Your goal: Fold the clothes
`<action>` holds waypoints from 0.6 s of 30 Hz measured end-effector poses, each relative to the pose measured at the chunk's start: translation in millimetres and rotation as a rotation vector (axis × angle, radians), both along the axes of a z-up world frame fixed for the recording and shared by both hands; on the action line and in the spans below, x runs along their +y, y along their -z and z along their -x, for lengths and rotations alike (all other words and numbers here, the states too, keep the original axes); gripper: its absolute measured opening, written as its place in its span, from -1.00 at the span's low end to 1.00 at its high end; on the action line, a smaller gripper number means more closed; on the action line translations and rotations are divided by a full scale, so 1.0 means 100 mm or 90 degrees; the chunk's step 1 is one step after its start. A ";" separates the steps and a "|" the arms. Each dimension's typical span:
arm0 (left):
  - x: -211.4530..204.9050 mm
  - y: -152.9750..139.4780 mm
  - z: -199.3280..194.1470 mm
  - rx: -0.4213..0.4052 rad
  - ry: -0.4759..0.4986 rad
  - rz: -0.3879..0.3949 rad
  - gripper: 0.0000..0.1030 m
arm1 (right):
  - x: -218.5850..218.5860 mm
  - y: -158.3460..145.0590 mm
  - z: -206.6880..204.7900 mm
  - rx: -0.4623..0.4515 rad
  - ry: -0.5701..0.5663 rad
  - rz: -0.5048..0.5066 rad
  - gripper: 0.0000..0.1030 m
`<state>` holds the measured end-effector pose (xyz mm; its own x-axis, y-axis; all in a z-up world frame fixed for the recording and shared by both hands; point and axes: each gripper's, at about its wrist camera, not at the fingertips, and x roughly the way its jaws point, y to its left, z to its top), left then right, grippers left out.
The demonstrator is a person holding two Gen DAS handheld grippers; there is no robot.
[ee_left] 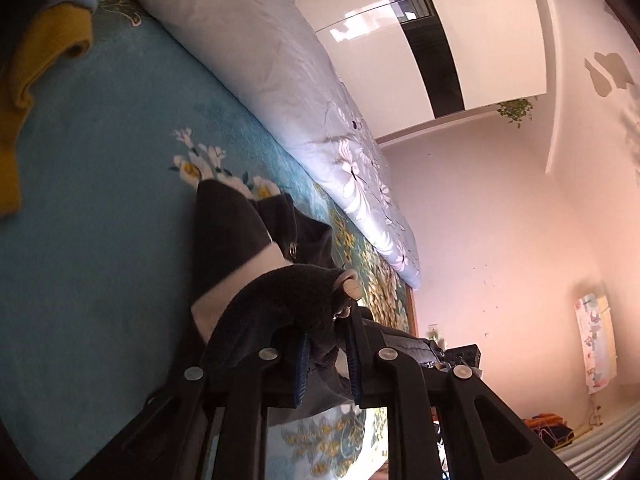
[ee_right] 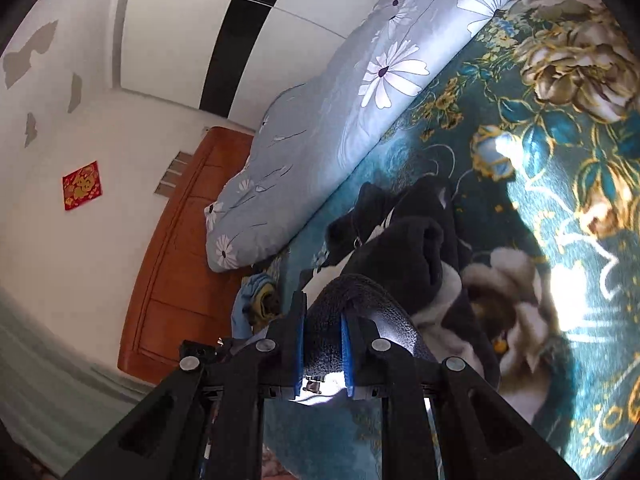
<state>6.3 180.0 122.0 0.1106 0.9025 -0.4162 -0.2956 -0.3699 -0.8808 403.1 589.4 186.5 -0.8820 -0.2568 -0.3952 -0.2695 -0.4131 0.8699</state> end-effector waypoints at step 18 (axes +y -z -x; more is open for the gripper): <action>0.55 0.93 0.86 -0.153 -0.064 -0.011 -0.03 | 0.83 0.78 1.00 -0.134 0.053 0.075 -0.60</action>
